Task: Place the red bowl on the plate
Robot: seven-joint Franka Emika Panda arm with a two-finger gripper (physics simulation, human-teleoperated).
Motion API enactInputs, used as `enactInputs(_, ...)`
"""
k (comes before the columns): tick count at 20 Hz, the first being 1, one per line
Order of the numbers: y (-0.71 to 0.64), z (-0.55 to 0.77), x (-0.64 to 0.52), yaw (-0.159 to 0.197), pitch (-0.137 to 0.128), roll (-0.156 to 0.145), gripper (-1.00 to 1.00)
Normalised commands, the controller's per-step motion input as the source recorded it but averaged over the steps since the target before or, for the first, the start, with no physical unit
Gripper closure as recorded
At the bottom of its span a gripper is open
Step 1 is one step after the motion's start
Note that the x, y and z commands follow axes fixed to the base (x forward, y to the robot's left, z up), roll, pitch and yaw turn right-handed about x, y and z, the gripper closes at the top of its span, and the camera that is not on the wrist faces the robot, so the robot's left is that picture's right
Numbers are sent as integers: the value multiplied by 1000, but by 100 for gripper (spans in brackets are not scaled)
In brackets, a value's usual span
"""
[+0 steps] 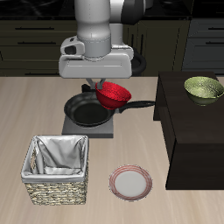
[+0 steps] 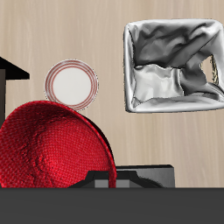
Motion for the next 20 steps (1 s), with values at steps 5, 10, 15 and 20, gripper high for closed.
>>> enactInputs(5, 170, 35, 217, 19, -1, -29, 100)
enactInputs(10, 174, 78, 158, 6, -12, -2, 100)
enactInputs(15, 153, 44, 243, 1, 2, -7, 100)
enactInputs(20, 43, 22, 296, -18, -1, -36, 100)
